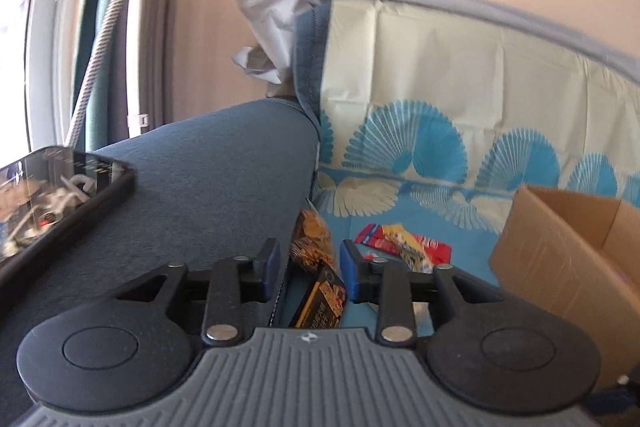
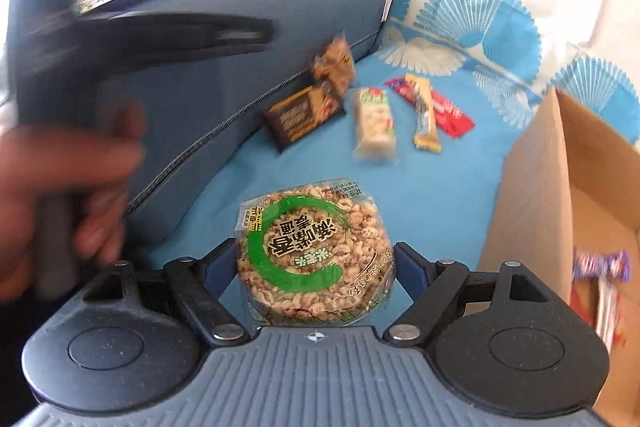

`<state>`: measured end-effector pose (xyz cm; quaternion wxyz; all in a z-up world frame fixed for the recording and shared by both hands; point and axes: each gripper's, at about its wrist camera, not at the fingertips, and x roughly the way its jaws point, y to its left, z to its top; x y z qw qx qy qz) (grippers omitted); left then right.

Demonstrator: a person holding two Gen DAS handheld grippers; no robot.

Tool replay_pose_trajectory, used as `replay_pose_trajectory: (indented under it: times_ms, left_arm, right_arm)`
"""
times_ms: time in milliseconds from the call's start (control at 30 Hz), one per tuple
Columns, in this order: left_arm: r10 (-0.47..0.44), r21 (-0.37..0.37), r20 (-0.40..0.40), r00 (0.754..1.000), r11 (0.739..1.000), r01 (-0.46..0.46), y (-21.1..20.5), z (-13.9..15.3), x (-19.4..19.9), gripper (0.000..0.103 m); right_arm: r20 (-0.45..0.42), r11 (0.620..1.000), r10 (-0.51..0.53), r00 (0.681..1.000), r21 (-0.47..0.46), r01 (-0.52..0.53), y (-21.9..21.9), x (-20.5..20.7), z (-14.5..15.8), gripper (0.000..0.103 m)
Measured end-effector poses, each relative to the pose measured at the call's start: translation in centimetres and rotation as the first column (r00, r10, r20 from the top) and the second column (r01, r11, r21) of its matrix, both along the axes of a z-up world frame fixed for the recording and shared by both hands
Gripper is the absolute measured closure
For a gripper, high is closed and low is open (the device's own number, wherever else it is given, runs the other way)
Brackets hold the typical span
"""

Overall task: Organize snacks
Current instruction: 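Move both tools back to the pile, right tool reaching the round rice-cake bag, then grasp the round rice-cake bag with right tool while left tool grasps the dark brown cracker packet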

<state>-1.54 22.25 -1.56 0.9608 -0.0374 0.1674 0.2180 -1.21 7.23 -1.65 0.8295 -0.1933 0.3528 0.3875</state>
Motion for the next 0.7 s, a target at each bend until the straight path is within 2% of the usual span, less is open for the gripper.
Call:
replay_pose_trajectory:
  times_ms: [100, 200, 267, 367, 500, 600, 667, 700]
  left_arm:
    - [0.011, 0.068, -0.06, 0.998, 0.998, -0.007, -0.8, -0.9, 1.8, 0.058]
    - [0.02, 0.154, -0.136, 0.991, 0.988, 0.001, -1.7, -2.3, 4.1, 0.049]
    - [0.025, 0.223, -0.195, 0.98, 0.975, 0.019, -2.5, -3.5, 5.7, 0.035]
    - [0.043, 0.301, -0.265, 0.963, 0.953, 0.04, -3.4, -5.3, 7.7, 0.023]
    - [0.063, 0.357, -0.332, 0.941, 0.932, 0.064, -3.7, -7.3, 9.4, 0.023]
    - [0.081, 0.368, -0.392, 0.916, 0.927, 0.076, -3.6, -8.6, 10.5, 0.025]
    - [0.092, 0.333, -0.443, 0.892, 0.94, 0.069, -2.9, -9.4, 11.2, 0.034]
    - [0.085, 0.301, -0.442, 0.893, 0.952, 0.058, -2.4, -9.4, 11.2, 0.035]
  right_arm:
    - [-0.004, 0.999, -0.037, 0.999, 0.008, 0.037, -0.6, -0.8, -1.8, 0.02]
    - [-0.005, 0.997, -0.071, 0.997, -0.002, 0.071, -0.2, -0.4, -3.3, 0.02]
    - [-0.011, 0.996, -0.086, 0.996, 0.0, 0.086, -0.2, -0.1, -3.8, 0.02]
    - [-0.02, 0.993, -0.117, 0.993, -0.018, 0.117, -0.4, 0.2, -4.5, 0.02]
    - [-0.051, 0.988, -0.151, 0.987, -0.03, 0.149, -0.6, 0.7, -5.3, 0.02]
    - [-0.068, 0.987, -0.16, 0.985, -0.025, 0.159, -0.7, 0.9, -5.4, 0.02]
    - [-0.079, 0.986, -0.169, 0.982, -0.021, 0.168, -0.8, 1.1, -5.3, 0.02]
    - [-0.086, 0.984, -0.176, 0.981, -0.018, 0.175, -0.9, 1.1, -5.3, 0.02]
